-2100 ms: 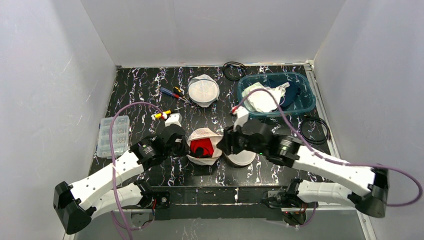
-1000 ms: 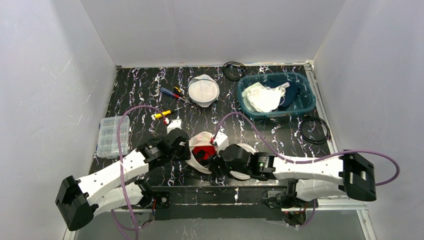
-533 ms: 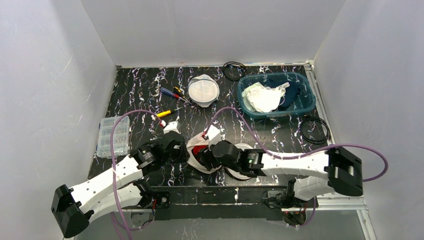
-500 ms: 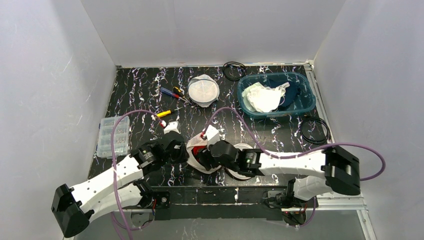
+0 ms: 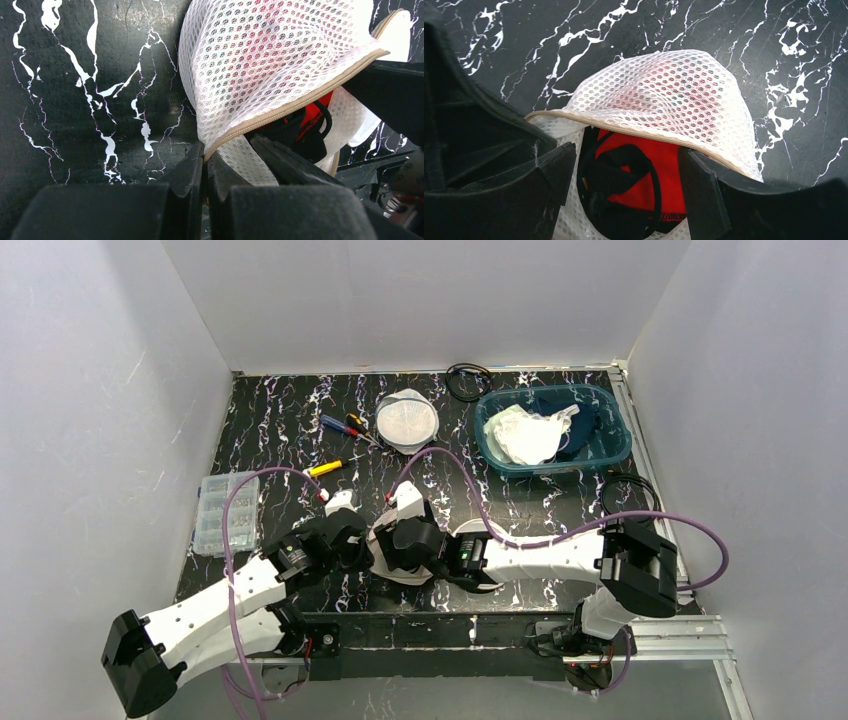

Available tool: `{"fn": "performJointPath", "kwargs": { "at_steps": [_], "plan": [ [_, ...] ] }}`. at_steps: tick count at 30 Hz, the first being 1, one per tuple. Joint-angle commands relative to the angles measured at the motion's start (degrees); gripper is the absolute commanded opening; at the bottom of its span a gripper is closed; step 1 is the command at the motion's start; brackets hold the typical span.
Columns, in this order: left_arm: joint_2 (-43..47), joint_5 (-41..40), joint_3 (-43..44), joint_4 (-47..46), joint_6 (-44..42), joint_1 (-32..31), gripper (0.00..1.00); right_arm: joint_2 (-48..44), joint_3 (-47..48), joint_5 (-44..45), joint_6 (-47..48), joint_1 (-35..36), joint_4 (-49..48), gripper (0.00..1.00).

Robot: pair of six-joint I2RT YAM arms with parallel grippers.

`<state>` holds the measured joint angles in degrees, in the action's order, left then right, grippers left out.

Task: Unzip the laundry bag and remove the bra
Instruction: Pick up the bra from the laundry bag.

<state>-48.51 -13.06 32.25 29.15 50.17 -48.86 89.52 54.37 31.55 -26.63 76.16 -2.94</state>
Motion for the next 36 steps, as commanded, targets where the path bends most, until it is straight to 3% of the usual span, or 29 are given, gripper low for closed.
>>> {"fn": "performJointPath", "kwargs": {
  "at_steps": [1, 12, 17, 29, 31, 36],
  "plan": [
    [1.8, -1.7, 0.2, 1.7, 1.6, 0.2, 0.00, 1.4, 1.9, 4.2, -2.2, 0.5, -0.7, 0.81],
    [4.3, -2.2, 1.0, 2.0, 3.2, 0.2, 0.00, 2.3, 0.1, 4.6, -3.5, 1.3, -1.1, 0.79],
    [4.1, -2.3, 1.0, 2.3, 4.6, 0.2, 0.00, 5.5, 2.4, 8.0, -4.0, 1.7, -0.5, 0.81],
    [4.7, -2.3, 0.5, 2.8, 6.2, 0.2, 0.00, 12.1, 4.7, 10.2, -6.7, 1.6, 1.0, 0.76],
    [4.7, -2.1, 0.2, 2.7, 6.4, 0.2, 0.00, 12.4, 4.7, 10.6, -7.2, 1.7, 2.1, 0.72],
    [5.1, -2.0, -0.8, 2.3, 6.7, 0.2, 0.00, 10.8, 3.6, 11.4, -7.4, 1.7, 4.1, 0.46]
  ]
}}
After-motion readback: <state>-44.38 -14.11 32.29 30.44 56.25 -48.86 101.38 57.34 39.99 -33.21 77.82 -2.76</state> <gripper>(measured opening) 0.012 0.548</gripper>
